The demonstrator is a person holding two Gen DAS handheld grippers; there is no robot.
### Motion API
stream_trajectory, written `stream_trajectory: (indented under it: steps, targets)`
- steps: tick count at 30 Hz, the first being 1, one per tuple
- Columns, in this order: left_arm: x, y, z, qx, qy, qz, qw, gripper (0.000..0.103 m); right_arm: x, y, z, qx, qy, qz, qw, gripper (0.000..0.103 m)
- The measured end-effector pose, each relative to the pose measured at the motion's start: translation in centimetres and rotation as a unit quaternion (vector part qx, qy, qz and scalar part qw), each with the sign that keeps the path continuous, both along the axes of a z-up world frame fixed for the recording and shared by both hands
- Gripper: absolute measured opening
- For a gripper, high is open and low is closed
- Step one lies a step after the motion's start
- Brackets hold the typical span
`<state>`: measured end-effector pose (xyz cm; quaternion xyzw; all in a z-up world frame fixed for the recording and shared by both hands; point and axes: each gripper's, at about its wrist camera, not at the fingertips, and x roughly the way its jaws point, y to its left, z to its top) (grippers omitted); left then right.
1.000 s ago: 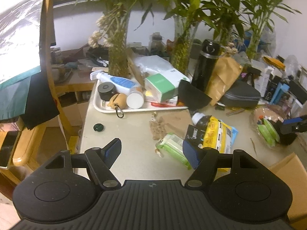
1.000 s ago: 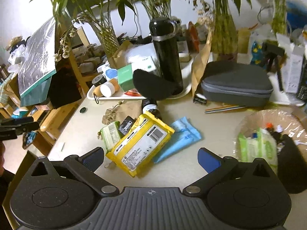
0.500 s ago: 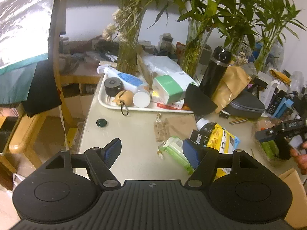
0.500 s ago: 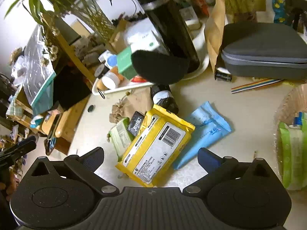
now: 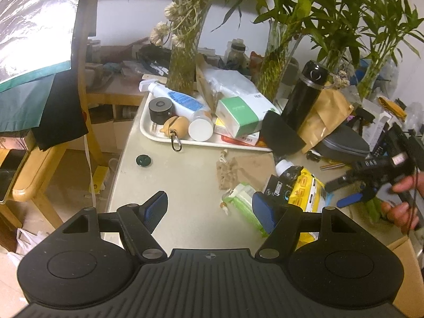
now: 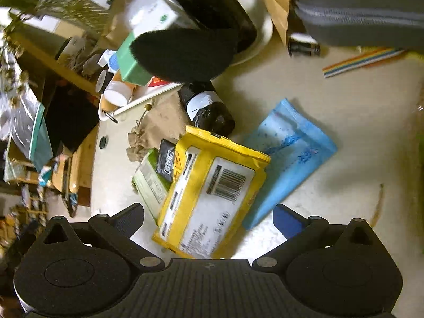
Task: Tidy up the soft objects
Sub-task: 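Lower the right tool onto the yellow wet-wipe pack and close it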
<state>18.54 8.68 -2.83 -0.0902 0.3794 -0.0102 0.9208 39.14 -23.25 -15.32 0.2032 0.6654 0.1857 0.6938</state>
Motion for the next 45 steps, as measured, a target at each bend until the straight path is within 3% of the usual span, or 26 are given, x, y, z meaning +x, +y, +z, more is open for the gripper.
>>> stream_trajectory:
  steps: [3, 9, 14, 18, 23, 27, 34, 40, 45]
  targets:
    - [0.1, 0.0, 0.0, 0.004, 0.001, 0.001, 1.0, 0.07, 0.8, 0.5, -0.8, 0.015, 0.026, -0.005, 1.0, 0.103]
    - [0.1, 0.3, -0.1, 0.001, 0.003, 0.005, 1.0, 0.07, 1.5, 3.0, -2.8, 0.001, 0.078, 0.014, 0.997, 0.102]
    - [0.2, 0.3, -0.1, 0.002, 0.004, 0.004, 1.0, 0.07, 2.2, 4.0, -4.2, -0.03, 0.099, 0.014, 0.995, 0.1]
    - [0.2, 0.2, -0.2, 0.006, 0.005, 0.001, 1.0, 0.07, 2.4, 4.0, -4.5, -0.024, 0.108, -0.005, 0.994, 0.099]
    - [0.2, 0.3, -0.2, 0.006, 0.006, 0.005, 1.0, 0.07, 2.2, 3.7, -4.9, -0.028, 0.125, -0.018, 0.992, 0.088]
    - [0.3, 0.3, -0.2, 0.005, 0.008, 0.005, 0.9999, 0.07, 2.1, 3.6, -4.8, -0.037, 0.124, -0.021, 0.991, 0.08]
    - [0.4, 0.1, -0.4, 0.018, 0.007, 0.006, 0.9998, 0.07, 1.4, 3.5, -4.4, -0.041, 0.113, -0.021, 0.993, 0.058]
    - [0.4, 0.2, -0.5, 0.023, 0.009, 0.009, 0.9996, 0.07, 0.5, 2.5, -2.7, -0.039, 0.092, -0.02, 0.995, 0.056]
    - [0.4, 0.0, -0.4, 0.026, 0.005, 0.006, 0.9996, 0.07, -0.5, 1.6, 0.9, -0.023, 0.037, -0.024, 0.999, 0.056]
